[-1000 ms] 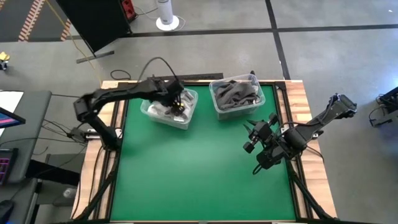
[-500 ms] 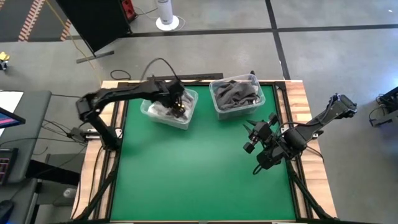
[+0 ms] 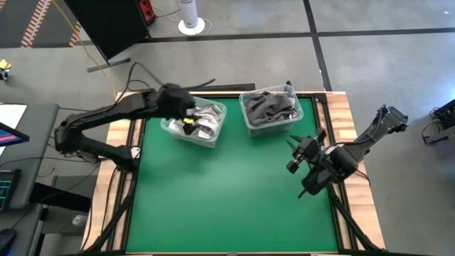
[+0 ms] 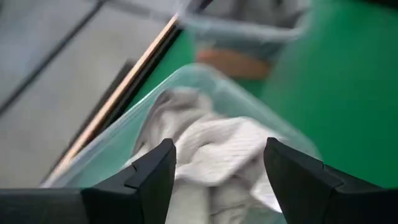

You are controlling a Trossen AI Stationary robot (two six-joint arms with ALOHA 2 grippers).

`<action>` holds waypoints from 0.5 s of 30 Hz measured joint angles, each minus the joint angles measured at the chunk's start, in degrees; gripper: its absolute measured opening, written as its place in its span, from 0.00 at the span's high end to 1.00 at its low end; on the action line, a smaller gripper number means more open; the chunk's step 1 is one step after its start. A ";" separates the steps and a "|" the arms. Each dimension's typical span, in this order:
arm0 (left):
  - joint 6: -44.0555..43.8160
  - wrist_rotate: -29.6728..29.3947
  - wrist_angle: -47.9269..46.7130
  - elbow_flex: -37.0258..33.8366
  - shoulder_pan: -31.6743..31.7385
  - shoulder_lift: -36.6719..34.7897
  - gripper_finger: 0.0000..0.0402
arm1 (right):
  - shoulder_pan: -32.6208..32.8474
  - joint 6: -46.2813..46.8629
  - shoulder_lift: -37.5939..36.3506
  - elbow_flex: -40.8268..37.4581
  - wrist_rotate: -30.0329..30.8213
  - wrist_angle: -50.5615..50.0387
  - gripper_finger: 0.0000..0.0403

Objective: Sort towels by color in basket
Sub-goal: Return to Home Position

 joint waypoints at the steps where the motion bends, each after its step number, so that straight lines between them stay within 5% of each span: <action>1: 1.01 -0.28 1.30 -0.89 -1.30 -1.52 0.42 | 0.93 2.67 -0.85 -0.55 1.13 -1.84 0.68; 6: 3.66 -0.58 6.94 -8.12 -5.93 -10.38 0.42 | 4.17 8.82 -7.41 -5.72 5.01 -6.35 0.69; 15: 3.69 -0.85 17.43 -25.20 -6.96 -26.85 0.42 | 2.92 3.08 -23.11 -11.79 5.33 -4.13 0.79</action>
